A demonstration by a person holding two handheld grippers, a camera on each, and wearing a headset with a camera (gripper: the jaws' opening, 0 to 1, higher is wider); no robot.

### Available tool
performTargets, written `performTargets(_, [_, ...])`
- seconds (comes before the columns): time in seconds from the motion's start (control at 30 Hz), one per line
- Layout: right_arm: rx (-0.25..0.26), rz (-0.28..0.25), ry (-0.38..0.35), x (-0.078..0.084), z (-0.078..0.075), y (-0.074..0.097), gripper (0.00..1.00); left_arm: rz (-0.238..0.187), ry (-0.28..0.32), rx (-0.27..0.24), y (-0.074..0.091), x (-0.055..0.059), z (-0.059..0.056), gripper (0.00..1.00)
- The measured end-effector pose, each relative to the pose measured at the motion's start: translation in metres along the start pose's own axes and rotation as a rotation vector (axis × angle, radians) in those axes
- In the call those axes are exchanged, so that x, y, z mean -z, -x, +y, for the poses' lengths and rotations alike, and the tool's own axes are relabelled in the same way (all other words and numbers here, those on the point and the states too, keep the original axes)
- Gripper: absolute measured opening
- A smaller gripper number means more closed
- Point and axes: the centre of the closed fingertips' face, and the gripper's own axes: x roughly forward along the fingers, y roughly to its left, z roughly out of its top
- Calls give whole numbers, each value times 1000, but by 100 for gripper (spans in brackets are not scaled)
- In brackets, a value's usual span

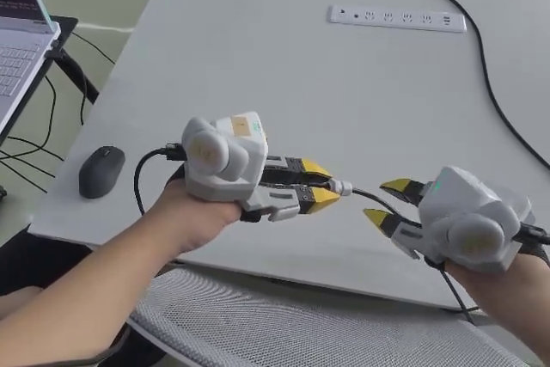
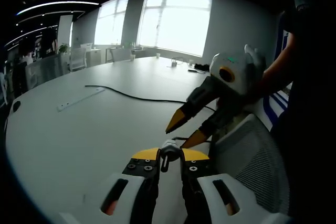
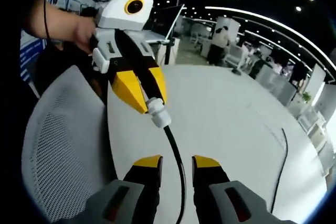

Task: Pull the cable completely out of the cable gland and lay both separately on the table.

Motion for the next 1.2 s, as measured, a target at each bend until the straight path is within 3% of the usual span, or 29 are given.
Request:
performTargets(0.13, [-25, -26, 82, -17, 9, -2, 17, -1, 2, 5, 0, 1, 2, 15])
performTargets(0.23, [-31, -20, 119, -21, 10, -4, 14, -1, 5, 6, 0, 2, 3, 15])
performTargets(0.53, [-37, 17, 228, -17, 7, -8, 4, 3, 11, 11, -1, 7, 5, 15])
performTargets(1.2, [-52, 2, 198, -15, 10, -7, 0, 5, 14, 13, -6, 8, 2, 15])
